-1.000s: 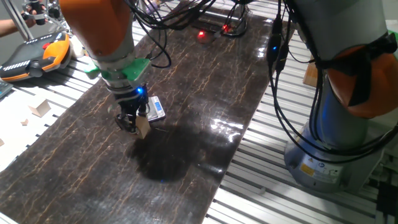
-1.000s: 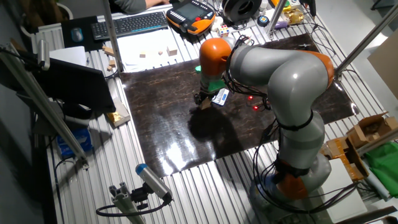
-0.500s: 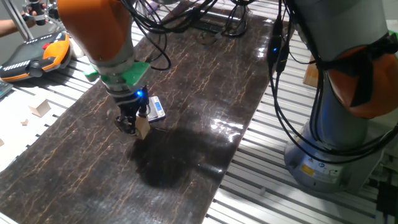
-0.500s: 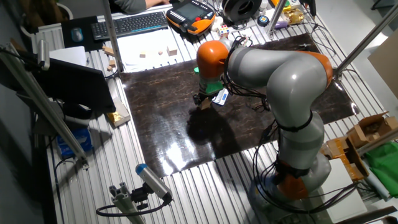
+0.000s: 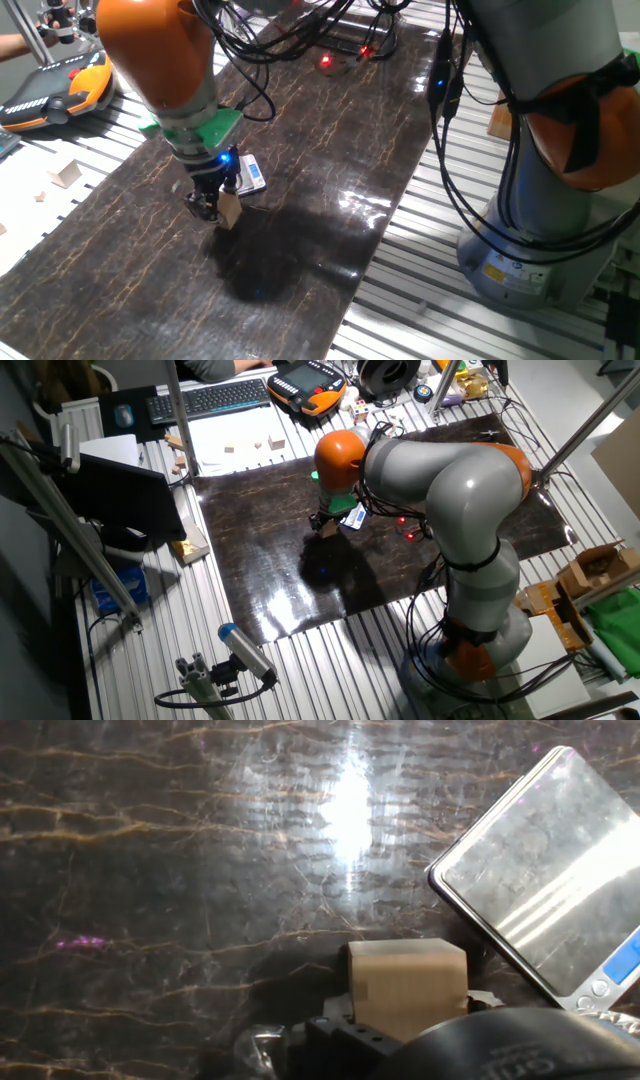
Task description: Remove the object from the scale
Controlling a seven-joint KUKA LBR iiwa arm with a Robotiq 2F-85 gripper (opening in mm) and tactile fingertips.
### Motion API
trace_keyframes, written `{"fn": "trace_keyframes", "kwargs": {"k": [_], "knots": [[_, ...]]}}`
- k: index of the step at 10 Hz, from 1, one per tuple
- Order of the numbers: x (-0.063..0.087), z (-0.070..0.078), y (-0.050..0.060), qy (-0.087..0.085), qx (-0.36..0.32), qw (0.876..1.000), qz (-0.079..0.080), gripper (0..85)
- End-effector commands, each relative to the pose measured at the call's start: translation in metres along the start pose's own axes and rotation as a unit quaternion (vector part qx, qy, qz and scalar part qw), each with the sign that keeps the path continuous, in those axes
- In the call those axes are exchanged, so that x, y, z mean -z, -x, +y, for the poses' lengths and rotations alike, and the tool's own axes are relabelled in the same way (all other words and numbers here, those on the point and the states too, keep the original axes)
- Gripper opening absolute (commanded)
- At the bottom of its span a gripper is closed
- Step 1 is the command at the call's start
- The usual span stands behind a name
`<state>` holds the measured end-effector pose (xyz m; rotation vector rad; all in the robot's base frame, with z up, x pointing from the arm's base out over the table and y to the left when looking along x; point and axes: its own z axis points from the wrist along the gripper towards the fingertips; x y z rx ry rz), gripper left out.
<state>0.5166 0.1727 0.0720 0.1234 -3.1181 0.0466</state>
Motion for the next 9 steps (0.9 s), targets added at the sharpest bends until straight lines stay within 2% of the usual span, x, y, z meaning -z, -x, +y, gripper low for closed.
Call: {"fn": "trace_keyframes", "kwargs": {"k": [1, 3, 4, 6, 7, 8, 9], "knots": [[-0.002, 0.0, 0.0, -0.001, 0.003, 1.0, 0.003, 60.0], [-0.005, 0.001, 0.0, 0.002, 0.002, 1.0, 0.0, 67.0], [0.004, 0.0, 0.001, 0.0, -0.002, 1.0, 0.005, 70.3], [0.045, -0.008, 0.002, -0.011, -0.009, 1.0, 0.026, 73.7], [0.063, -0.013, 0.0, -0.013, -0.009, 0.999, 0.028, 72.0], [0.077, -0.02, -0.003, -0.014, -0.006, 0.999, 0.029, 69.0], [0.092, -0.029, -0.006, -0.007, -0.002, 0.999, 0.033, 61.3]]}}
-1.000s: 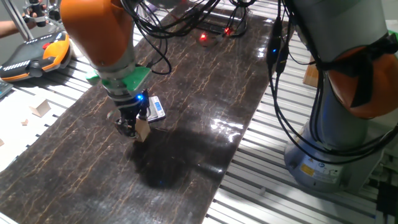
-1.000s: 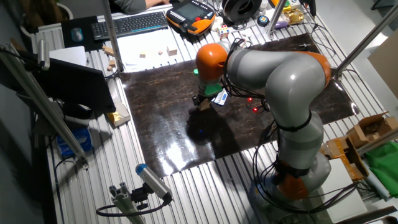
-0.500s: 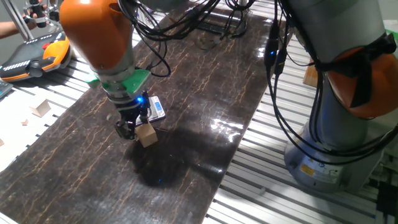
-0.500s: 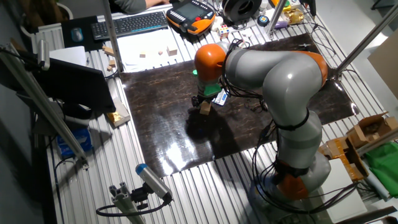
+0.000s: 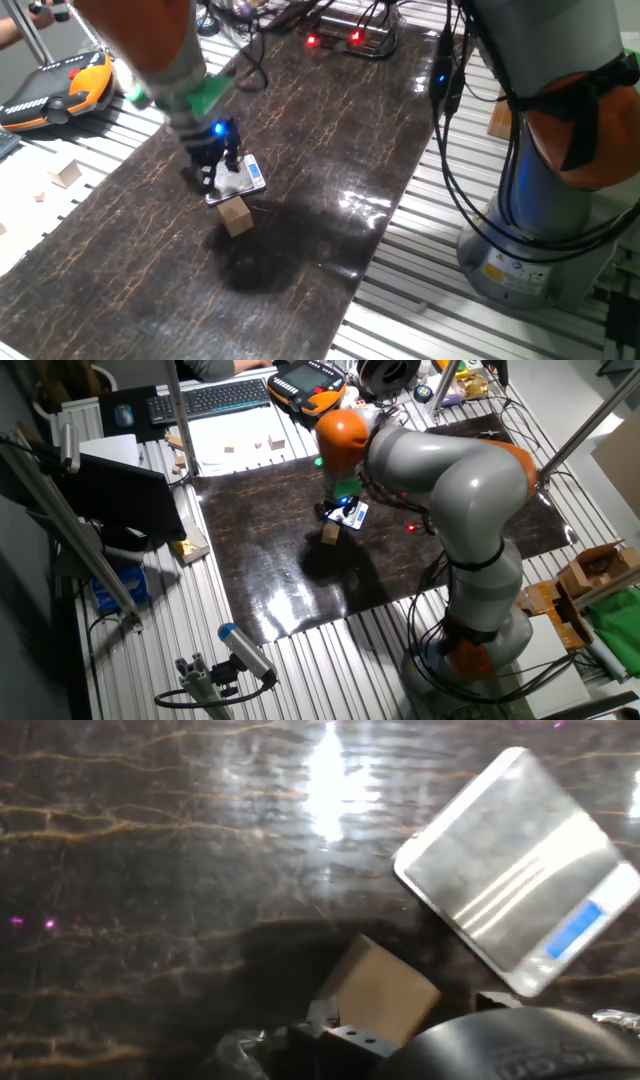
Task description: Remove the object from the scale
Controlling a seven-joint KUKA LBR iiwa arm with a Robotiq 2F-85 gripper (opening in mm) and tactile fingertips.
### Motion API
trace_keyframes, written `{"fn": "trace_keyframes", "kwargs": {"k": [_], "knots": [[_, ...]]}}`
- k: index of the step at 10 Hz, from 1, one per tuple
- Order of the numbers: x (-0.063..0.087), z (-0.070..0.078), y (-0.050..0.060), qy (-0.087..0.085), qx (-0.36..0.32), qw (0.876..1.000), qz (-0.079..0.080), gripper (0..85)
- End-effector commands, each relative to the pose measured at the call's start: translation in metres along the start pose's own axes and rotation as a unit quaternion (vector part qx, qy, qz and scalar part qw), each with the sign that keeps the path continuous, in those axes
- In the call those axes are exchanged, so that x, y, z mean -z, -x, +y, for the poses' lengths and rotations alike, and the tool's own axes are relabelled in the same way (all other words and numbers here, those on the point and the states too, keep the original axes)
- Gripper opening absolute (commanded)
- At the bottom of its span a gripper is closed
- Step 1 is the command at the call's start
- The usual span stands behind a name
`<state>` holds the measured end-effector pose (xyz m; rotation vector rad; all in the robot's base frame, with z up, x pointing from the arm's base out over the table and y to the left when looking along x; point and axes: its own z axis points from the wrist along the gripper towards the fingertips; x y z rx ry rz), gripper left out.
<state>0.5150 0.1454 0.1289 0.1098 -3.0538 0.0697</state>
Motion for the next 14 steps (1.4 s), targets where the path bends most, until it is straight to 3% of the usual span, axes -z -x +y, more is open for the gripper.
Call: {"fn": "trace_keyframes", "kwargs": {"k": [1, 3, 4, 7, 12, 14], "knots": [[0.047, -0.008, -0.004, 0.01, 0.006, 1.0, 0.0, 48.0], [0.067, -0.026, -0.001, 0.015, 0.026, 0.999, 0.02, 15.7], [0.079, -0.041, 0.003, 0.029, 0.035, 0.999, 0.028, 0.7], [0.099, -0.07, 0.003, 0.028, 0.044, 0.998, 0.025, 0.7], [0.106, -0.072, -0.014, 0.013, 0.056, 0.998, 0.002, 0.7], [0.103, -0.075, -0.017, 0.015, 0.063, 0.998, -0.002, 0.7]]}}
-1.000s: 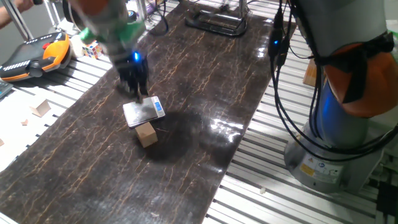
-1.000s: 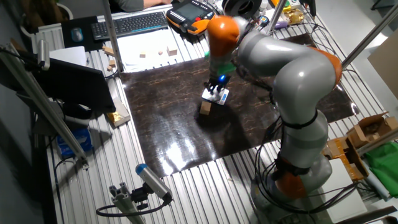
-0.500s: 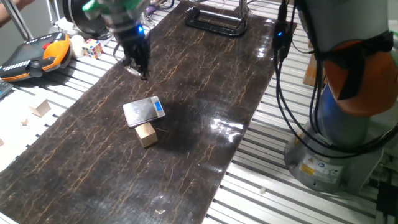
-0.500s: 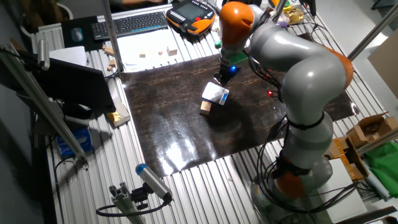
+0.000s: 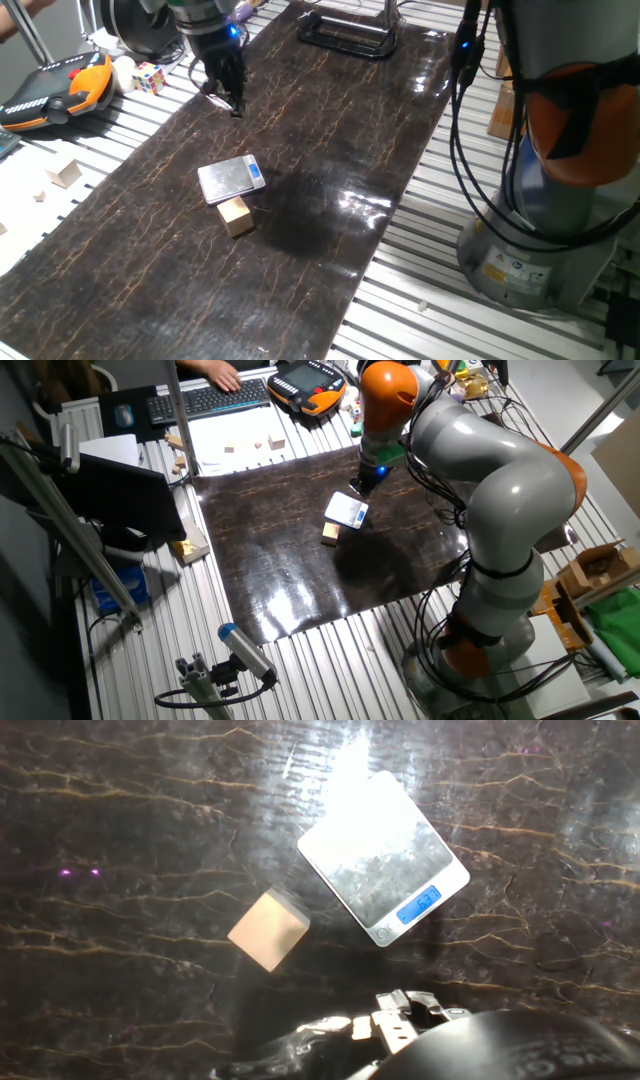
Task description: Remove the object from the scale
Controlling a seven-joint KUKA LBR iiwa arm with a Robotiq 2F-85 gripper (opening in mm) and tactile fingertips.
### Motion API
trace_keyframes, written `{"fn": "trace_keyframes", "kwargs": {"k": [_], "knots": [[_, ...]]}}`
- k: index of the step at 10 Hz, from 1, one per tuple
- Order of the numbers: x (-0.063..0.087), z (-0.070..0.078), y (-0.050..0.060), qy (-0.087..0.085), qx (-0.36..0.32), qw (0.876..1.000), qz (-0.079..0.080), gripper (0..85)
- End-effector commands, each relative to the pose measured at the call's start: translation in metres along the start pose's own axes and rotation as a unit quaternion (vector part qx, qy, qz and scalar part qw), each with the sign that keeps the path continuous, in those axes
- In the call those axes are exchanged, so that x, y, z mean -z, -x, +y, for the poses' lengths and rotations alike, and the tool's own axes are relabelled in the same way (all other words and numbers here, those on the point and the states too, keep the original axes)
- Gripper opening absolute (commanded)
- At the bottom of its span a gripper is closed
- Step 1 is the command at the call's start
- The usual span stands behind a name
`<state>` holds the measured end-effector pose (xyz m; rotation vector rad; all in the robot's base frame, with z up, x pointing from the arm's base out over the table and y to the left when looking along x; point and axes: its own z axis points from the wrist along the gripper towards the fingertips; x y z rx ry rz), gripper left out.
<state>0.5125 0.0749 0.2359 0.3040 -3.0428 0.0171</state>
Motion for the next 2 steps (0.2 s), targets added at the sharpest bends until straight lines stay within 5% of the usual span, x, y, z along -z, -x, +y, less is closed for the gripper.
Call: {"fn": "trace_keyframes", "kwargs": {"k": [1, 2], "knots": [[-0.0008, -0.0006, -0.0004, -0.003, 0.004, 1.0, -0.003, 0.7], [-0.0008, -0.0007, -0.0004, -0.004, 0.004, 1.0, -0.007, 0.7]]}}
